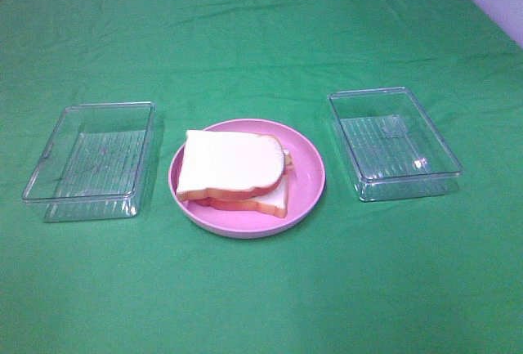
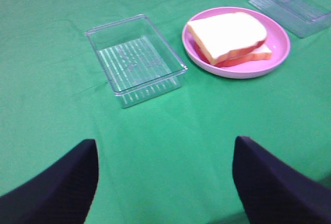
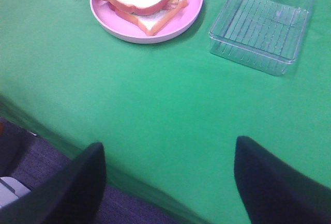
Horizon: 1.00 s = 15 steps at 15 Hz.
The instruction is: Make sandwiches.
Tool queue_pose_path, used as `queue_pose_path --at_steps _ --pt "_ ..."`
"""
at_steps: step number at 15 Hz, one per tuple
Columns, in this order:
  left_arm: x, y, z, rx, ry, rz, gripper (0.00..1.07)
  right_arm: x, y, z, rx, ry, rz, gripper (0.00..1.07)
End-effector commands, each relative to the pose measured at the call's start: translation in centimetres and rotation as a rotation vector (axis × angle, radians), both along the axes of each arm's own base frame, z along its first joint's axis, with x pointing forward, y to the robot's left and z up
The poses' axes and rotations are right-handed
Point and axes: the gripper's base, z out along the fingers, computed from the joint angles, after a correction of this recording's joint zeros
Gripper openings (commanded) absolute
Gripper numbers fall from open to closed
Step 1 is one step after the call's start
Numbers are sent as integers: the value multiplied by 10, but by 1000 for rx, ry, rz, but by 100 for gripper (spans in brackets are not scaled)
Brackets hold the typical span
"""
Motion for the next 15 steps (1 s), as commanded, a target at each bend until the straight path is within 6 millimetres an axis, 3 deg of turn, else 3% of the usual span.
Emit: queue_pose_path --at_steps 1,7,15 --pt "-2 -1 -2 -10 -20 128 69 1 0 -1 2 -14 -86 67" --pt "-1 -3 -2 -8 -21 300 69 -16 -2 -1 25 -159 -316 67" --pt "-1 -3 -2 -8 -21 300 69 -22 -2 -1 35 -191 -312 67"
